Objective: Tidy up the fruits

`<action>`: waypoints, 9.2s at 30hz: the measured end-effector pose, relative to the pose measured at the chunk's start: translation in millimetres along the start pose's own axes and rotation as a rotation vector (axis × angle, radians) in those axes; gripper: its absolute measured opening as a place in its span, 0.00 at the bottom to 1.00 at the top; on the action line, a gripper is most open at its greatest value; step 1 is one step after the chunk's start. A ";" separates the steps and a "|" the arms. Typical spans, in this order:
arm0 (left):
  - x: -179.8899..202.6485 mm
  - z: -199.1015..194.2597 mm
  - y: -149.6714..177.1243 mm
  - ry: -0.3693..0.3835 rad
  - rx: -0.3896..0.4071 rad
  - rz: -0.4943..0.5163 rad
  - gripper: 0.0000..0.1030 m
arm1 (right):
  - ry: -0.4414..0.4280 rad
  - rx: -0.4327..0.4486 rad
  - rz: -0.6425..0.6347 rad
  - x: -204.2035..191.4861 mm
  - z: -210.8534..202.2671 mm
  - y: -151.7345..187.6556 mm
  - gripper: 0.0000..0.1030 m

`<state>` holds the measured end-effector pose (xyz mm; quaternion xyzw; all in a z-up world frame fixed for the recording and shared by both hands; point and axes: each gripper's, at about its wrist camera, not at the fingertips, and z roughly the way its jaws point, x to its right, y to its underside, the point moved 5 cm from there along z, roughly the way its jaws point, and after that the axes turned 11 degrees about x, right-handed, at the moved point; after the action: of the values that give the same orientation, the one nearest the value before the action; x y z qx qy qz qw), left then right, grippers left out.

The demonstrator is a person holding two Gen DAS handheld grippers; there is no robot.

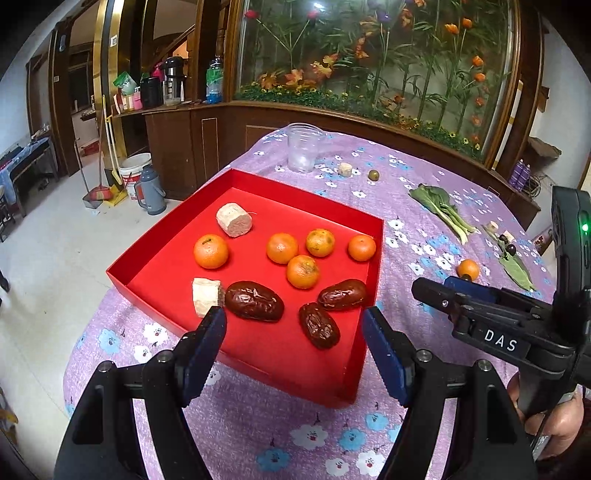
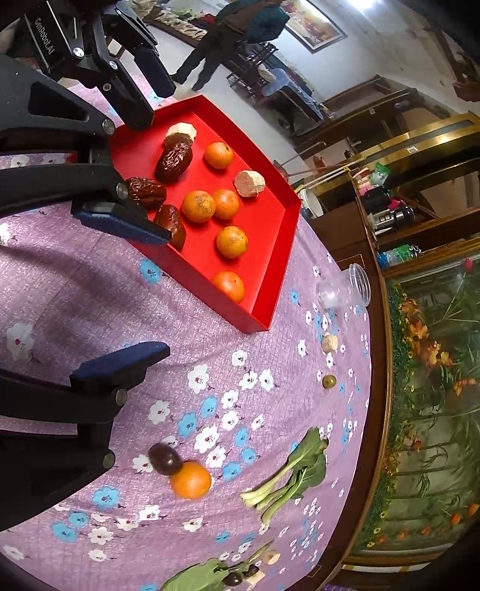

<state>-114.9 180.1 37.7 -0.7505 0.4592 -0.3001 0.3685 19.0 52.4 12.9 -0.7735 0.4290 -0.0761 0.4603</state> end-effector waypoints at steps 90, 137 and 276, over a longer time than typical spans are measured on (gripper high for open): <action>172.8 108.0 17.4 0.245 -0.170 0.226 0.73 | 0.232 0.041 0.149 178.3 -12.9 -2.7 0.37; 173.8 72.3 -1.9 0.355 -0.073 0.130 0.23 | 0.146 0.128 0.188 174.0 -23.8 -11.3 0.36; 30.7 -39.9 -26.4 -0.151 0.238 0.090 0.94 | 0.070 0.185 -0.022 -11.1 -66.3 28.4 0.88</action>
<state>-121.7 149.2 84.9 -0.7007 0.4244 -0.2781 0.5015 -38.8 11.7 31.4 -0.7291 0.4275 -0.1474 0.5138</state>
